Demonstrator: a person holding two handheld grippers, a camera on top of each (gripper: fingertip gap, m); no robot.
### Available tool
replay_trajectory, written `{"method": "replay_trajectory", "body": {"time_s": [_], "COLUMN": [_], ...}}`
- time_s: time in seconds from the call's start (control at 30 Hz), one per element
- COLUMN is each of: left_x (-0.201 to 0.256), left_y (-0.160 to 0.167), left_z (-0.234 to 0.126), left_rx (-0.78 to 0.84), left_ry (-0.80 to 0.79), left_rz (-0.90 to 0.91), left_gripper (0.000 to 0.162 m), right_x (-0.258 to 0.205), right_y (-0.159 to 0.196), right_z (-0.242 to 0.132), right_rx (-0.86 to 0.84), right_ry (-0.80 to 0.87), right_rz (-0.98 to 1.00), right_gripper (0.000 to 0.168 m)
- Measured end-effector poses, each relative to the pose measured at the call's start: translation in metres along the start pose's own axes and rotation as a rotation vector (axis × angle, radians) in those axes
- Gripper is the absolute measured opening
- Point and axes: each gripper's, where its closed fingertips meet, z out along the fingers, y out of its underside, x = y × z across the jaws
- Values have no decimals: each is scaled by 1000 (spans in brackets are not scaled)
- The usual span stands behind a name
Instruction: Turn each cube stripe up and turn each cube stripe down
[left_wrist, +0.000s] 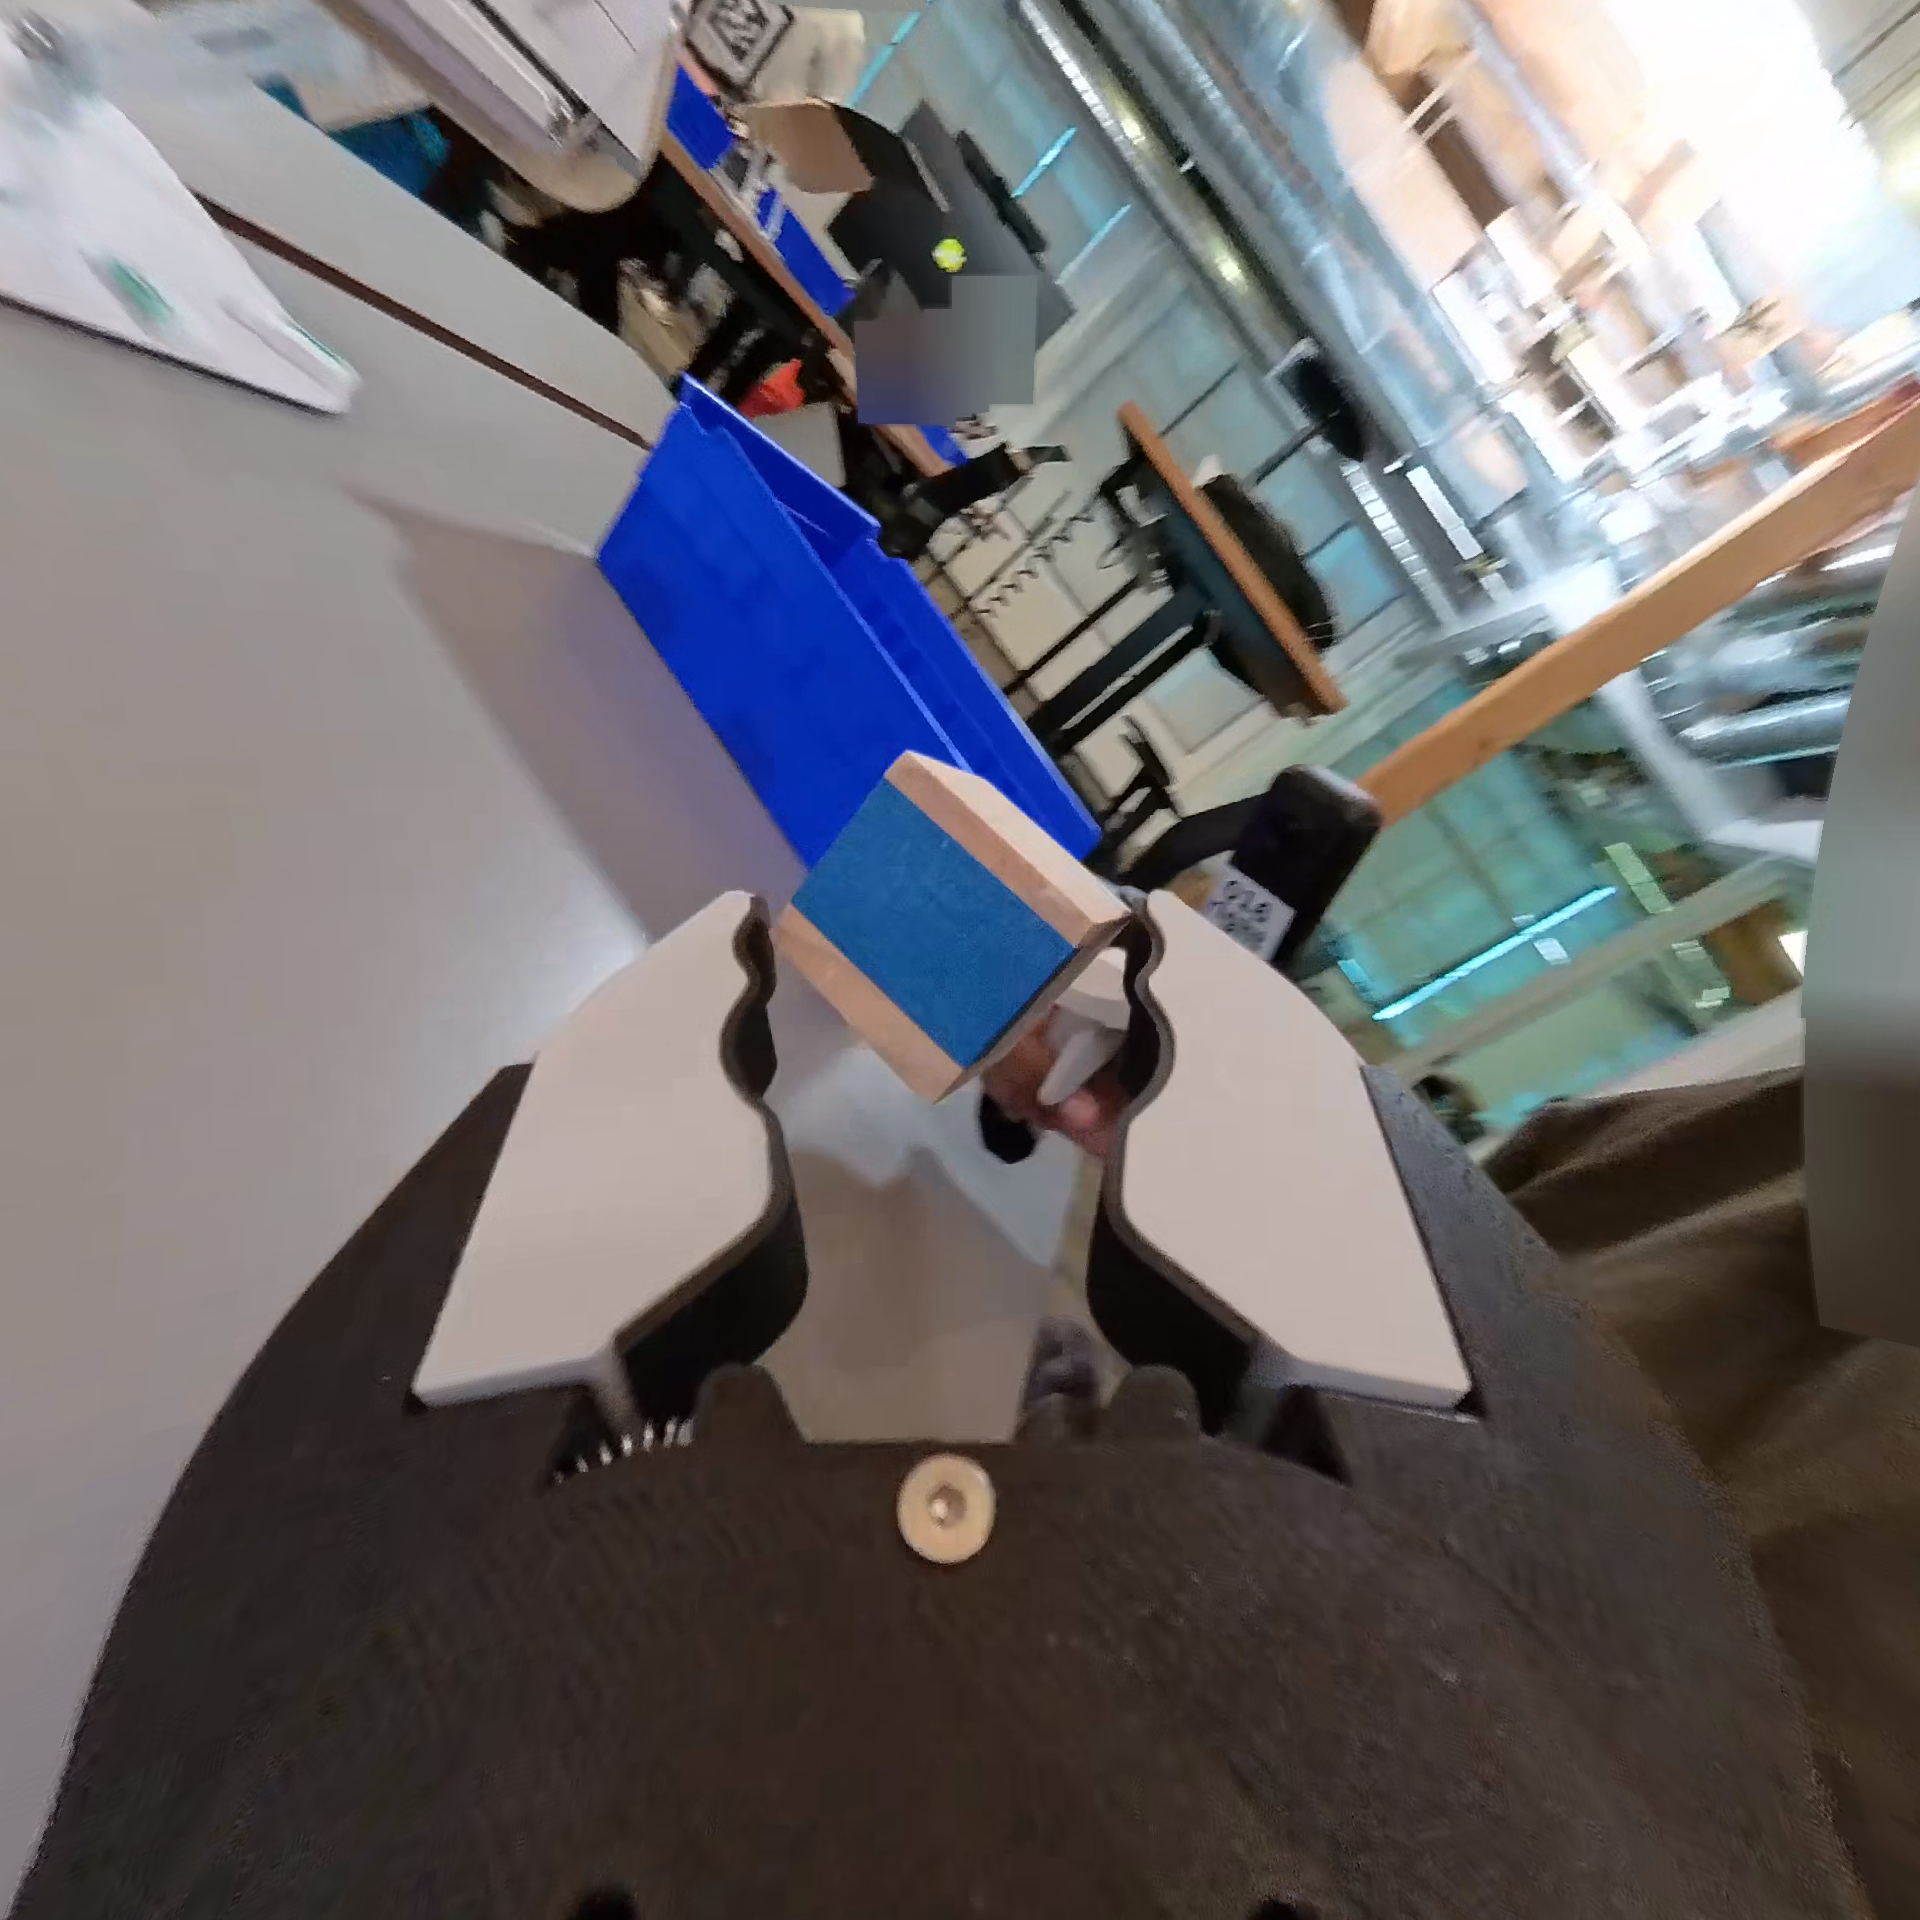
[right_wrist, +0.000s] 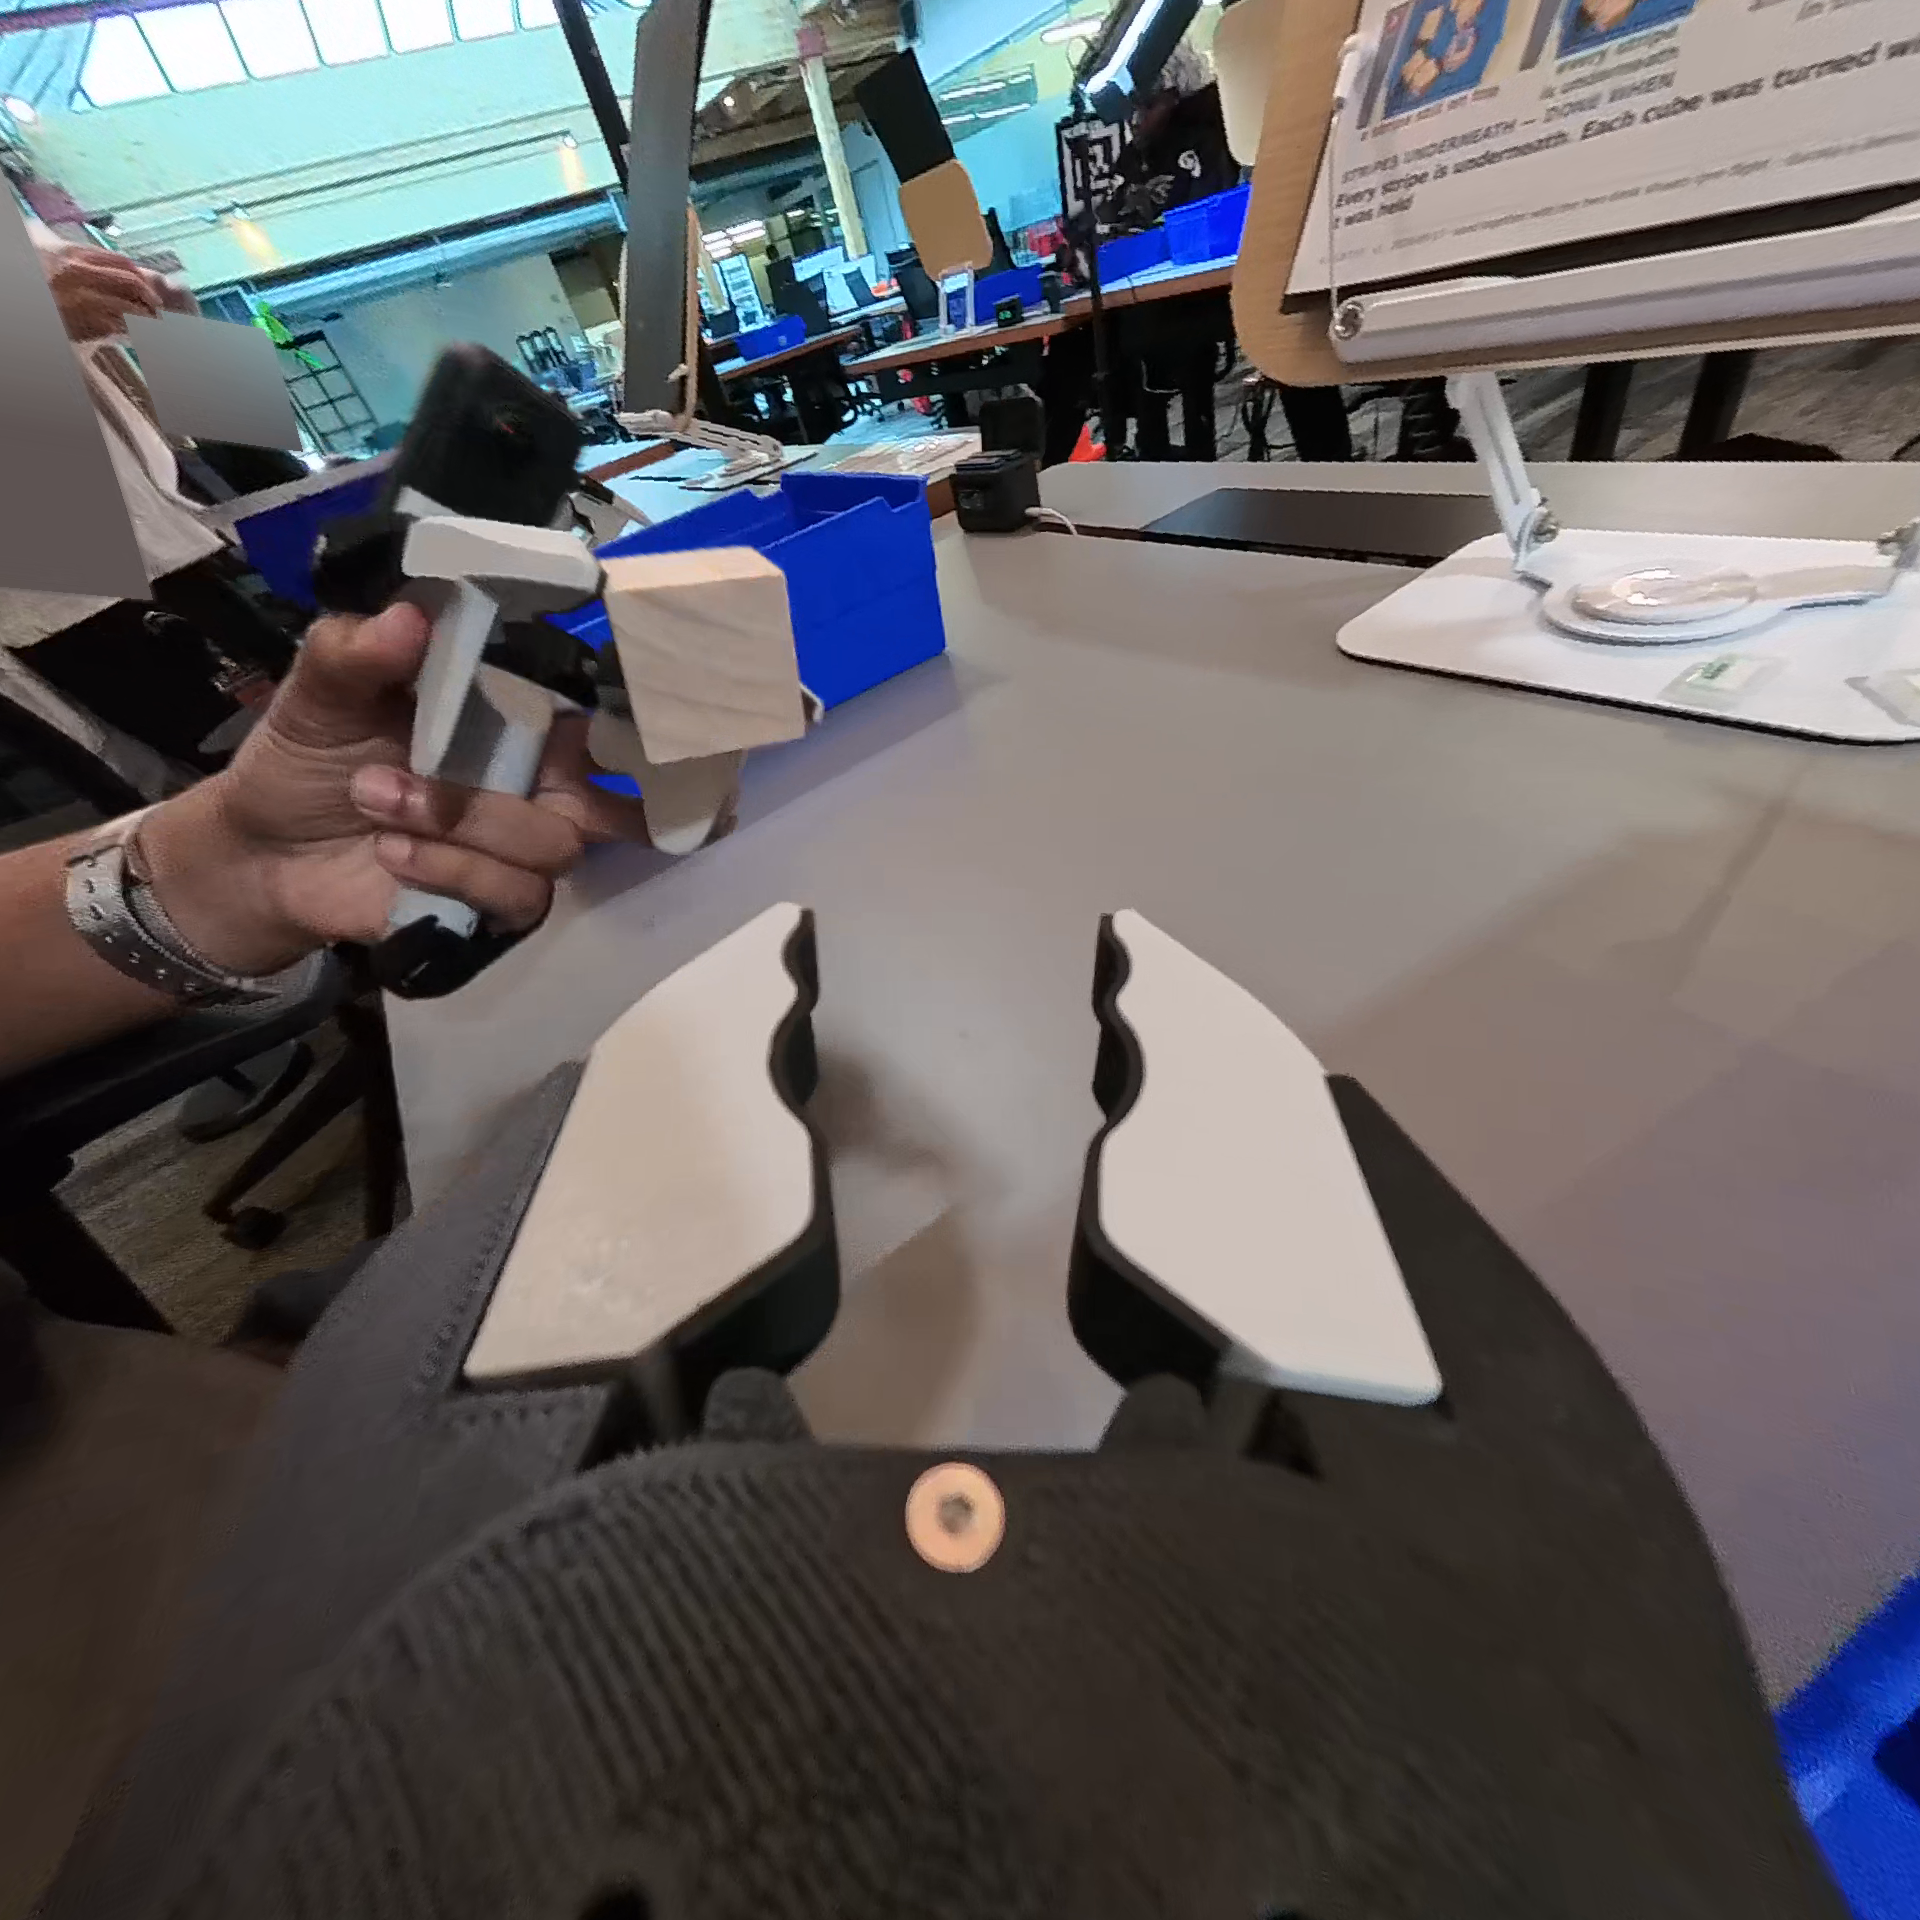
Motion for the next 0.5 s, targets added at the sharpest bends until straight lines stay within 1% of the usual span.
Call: {"method": "replay_trajectory", "body": {"time_s": [0.07, 0.17, 0.27, 0.33, 0.5], "left_x": [6, 11, 14, 16, 20], "left_y": [6, 12, 20, 24, 35], "left_z": [4, 9, 15, 19, 25], "left_rx": [7, 22, 9, 1, -34], "left_ry": [81, 162, 220, 252, 310], "left_rz": [-92, -190, -270, -317, -414], "left_gripper": [66, 66, 66, 66, 66], "right_x": [-4, -10, -15, -23, -45], "right_y": [-1, -2, -3, -2, -3], "right_z": [0, -2, -2, 0, 3], "right_rx": [7, 25, 50, 59, 109], "right_ry": [-15, -17, -2, -20, -65], "right_rz": [-30, -135, -260, -322, -418], "right_gripper": [55, 57, 53, 52, 53]}}
